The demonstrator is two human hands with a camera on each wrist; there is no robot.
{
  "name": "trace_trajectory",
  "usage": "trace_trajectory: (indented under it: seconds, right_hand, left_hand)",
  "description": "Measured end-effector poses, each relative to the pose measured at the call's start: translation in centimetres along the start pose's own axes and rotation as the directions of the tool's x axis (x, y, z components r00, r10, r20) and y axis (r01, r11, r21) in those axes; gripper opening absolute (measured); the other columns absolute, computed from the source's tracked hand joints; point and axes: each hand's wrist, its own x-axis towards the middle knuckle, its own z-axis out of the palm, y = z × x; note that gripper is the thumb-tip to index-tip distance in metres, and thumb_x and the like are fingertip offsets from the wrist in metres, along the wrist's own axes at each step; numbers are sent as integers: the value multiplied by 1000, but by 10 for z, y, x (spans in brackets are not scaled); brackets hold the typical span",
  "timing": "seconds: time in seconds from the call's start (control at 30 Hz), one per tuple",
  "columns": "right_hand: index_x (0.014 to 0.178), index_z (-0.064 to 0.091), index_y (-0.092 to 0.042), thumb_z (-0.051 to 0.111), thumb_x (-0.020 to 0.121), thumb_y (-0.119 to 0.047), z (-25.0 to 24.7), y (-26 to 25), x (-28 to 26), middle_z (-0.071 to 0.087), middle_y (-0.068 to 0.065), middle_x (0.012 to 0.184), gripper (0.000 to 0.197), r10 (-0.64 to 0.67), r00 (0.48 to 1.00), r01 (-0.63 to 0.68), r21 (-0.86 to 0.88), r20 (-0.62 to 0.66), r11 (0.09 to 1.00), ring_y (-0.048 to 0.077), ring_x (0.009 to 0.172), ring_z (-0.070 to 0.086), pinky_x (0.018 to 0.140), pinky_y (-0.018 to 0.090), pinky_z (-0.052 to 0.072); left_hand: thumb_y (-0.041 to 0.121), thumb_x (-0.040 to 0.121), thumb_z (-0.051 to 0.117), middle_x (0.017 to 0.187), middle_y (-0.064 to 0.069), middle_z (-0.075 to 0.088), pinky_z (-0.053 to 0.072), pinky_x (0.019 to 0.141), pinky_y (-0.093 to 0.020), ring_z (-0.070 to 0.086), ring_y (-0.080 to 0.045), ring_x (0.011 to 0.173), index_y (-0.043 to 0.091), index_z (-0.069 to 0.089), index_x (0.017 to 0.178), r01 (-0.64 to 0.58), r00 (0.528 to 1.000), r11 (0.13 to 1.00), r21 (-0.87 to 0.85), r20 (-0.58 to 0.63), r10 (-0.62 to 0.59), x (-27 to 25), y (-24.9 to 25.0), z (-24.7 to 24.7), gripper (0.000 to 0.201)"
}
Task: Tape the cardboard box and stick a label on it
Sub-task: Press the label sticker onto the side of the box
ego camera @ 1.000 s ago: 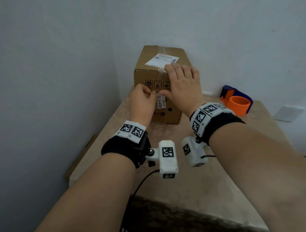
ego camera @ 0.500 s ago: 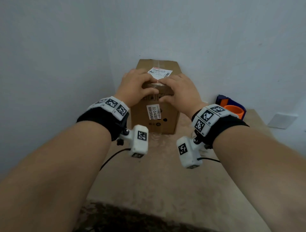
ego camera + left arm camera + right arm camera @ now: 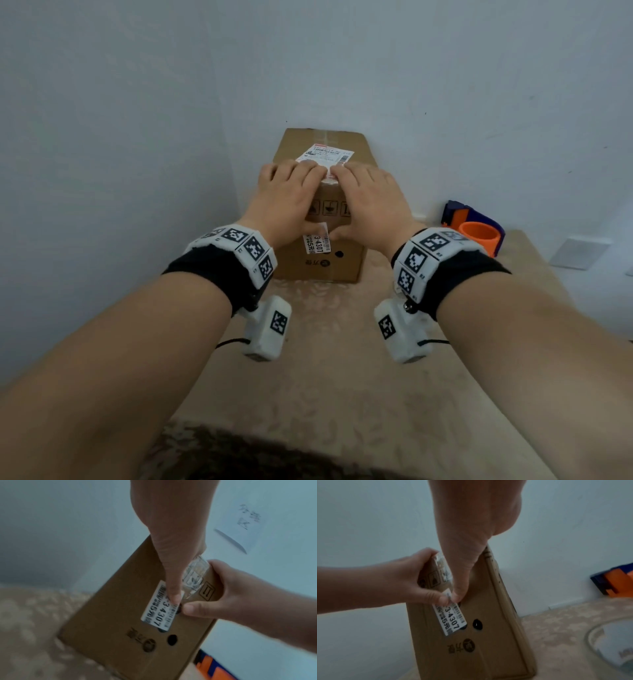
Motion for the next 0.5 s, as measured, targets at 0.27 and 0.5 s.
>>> trace_trajectory:
  seconds: [0.27, 0.5]
  right_hand:
    - [131, 51, -21, 69, 74, -47, -6, 3, 7, 56, 1, 134, 65, 80, 996, -73, 181, -32, 981, 25, 123, 47, 104, 41, 35]
    - [115, 62, -10, 59, 88, -28, -19, -5, 15, 65, 9, 117, 33, 23, 1000, -22, 342, 1, 940, 27, 109, 54, 97, 32, 33]
  left_hand:
    - [45, 82, 63, 116, -5, 67, 37, 93, -38, 55, -26, 110, 18, 63, 119, 18, 998, 956, -294, -45, -33, 15, -10, -17, 46]
    - [37, 95, 46, 97, -11, 67, 43, 73, -37, 59, -28, 89, 9, 63, 99, -79, 996, 953, -294, 14, 87, 19, -22, -26, 33]
